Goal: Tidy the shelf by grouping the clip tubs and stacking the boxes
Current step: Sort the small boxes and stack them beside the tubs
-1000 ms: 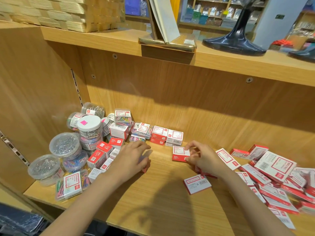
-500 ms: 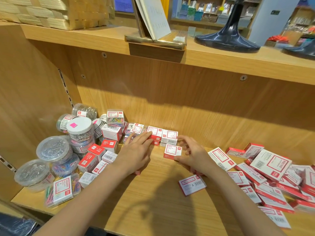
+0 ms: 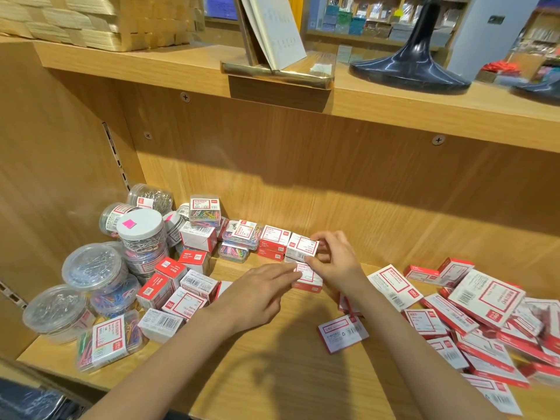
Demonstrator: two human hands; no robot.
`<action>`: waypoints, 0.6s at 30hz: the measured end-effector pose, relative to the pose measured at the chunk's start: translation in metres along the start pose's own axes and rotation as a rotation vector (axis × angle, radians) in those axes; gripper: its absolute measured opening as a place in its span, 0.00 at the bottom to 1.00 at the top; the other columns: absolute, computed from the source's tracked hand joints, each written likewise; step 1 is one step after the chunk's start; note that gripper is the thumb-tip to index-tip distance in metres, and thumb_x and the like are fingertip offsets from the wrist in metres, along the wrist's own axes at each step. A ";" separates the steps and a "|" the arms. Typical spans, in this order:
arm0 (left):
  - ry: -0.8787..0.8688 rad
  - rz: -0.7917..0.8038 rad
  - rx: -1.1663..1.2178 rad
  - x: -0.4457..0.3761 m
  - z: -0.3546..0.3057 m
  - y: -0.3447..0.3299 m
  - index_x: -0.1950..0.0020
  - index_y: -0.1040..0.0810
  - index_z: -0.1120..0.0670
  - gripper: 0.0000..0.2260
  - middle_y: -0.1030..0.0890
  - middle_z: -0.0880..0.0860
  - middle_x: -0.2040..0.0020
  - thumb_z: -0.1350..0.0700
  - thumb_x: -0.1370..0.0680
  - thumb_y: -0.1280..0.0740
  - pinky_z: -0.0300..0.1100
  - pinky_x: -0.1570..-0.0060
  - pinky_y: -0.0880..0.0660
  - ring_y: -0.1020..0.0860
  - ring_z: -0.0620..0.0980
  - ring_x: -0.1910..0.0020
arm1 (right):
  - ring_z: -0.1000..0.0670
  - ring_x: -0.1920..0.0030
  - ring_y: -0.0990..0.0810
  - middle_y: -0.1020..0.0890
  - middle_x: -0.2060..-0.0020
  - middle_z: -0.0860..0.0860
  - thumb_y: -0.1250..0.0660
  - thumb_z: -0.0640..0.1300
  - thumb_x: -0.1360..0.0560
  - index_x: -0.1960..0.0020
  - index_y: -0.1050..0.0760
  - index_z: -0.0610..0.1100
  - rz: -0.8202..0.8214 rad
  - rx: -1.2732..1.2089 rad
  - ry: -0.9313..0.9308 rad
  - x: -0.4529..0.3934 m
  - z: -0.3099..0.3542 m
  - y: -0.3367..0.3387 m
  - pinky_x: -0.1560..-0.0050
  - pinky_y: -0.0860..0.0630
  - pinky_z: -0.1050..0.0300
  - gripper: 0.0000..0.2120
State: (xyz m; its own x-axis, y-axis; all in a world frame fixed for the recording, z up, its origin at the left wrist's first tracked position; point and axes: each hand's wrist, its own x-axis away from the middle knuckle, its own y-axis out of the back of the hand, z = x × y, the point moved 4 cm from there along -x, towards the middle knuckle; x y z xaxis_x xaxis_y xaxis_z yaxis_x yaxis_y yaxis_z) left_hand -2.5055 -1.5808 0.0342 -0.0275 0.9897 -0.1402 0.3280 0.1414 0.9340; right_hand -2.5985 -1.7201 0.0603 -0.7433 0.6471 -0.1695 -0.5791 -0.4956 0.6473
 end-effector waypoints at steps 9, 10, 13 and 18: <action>-0.061 -0.116 -0.035 0.005 0.001 0.009 0.47 0.26 0.53 0.14 0.26 0.48 0.39 0.47 0.27 0.41 0.44 0.39 0.34 0.33 0.46 0.39 | 0.55 0.56 0.33 0.34 0.53 0.51 0.28 0.44 0.32 0.50 0.38 0.46 0.077 0.208 -0.048 0.000 0.011 -0.002 0.63 0.38 0.64 0.20; -0.050 -0.116 -0.031 0.007 0.002 0.010 0.48 0.27 0.53 0.13 0.25 0.48 0.40 0.47 0.28 0.38 0.42 0.39 0.36 0.33 0.45 0.39 | 0.53 0.53 0.33 0.34 0.52 0.51 0.28 0.43 0.32 0.47 0.38 0.46 0.078 0.213 -0.048 0.001 0.013 -0.003 0.60 0.36 0.63 0.22; -0.016 -0.116 -0.059 0.012 0.005 0.014 0.53 0.29 0.53 0.11 0.24 0.47 0.53 0.49 0.29 0.32 0.37 0.45 0.41 0.29 0.47 0.49 | 0.50 0.47 0.30 0.35 0.47 0.49 0.28 0.44 0.32 0.37 0.39 0.47 0.097 0.245 -0.086 0.003 0.017 -0.005 0.51 0.31 0.58 0.29; 0.083 -0.240 -0.200 0.019 0.013 0.020 0.59 0.28 0.52 0.12 0.23 0.48 0.61 0.45 0.34 0.33 0.41 0.49 0.42 0.23 0.51 0.59 | 0.50 0.47 0.32 0.37 0.47 0.49 0.28 0.53 0.32 0.34 0.38 0.49 0.178 0.233 -0.128 0.012 0.020 -0.005 0.46 0.33 0.57 0.31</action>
State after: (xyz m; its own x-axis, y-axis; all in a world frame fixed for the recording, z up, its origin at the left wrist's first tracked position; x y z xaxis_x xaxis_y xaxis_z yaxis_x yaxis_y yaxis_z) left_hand -2.4867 -1.5591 0.0462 -0.1609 0.9249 -0.3445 0.1107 0.3638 0.9249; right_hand -2.5974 -1.6981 0.0698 -0.7694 0.6370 0.0474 -0.3400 -0.4712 0.8138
